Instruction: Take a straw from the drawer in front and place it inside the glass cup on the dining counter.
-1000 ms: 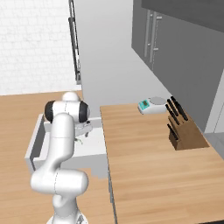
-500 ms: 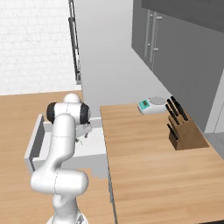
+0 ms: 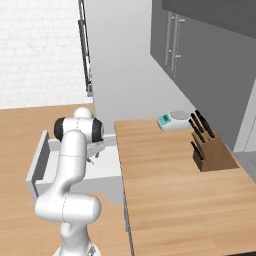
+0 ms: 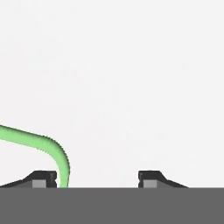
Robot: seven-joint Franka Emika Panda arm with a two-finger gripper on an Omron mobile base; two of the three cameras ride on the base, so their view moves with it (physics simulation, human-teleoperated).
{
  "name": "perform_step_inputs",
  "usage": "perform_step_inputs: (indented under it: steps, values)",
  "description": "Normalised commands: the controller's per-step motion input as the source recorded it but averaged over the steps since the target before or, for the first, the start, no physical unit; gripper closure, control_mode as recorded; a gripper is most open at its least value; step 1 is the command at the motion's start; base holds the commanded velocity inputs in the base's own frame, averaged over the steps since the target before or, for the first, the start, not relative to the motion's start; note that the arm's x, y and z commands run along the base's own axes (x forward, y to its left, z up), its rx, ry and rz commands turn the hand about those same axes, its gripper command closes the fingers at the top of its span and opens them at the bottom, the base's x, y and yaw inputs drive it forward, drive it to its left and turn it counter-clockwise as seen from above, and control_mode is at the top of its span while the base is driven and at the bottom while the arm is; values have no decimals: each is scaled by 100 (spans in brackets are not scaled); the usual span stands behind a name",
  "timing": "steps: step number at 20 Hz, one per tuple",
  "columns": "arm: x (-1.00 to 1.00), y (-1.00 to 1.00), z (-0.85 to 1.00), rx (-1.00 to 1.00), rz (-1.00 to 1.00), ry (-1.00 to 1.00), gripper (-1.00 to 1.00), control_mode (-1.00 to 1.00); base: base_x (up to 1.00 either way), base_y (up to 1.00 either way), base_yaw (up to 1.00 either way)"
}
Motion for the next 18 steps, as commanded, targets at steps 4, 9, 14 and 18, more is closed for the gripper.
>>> perform_step_inputs:
  steps: [4, 9, 14, 18]
  values:
    - [-71, 2, -17, 0, 0, -7, -100, -100, 0, 0, 0]
    - [-74, 1, -3, 0, 0, -5, -100, -100, 0, 0, 0]
    - [-19, 0, -22, 0, 0, 0, -100, -100, 0, 0, 0]
    - [11, 0, -9, 0, 0, -3, -100, -100, 0, 0, 0]
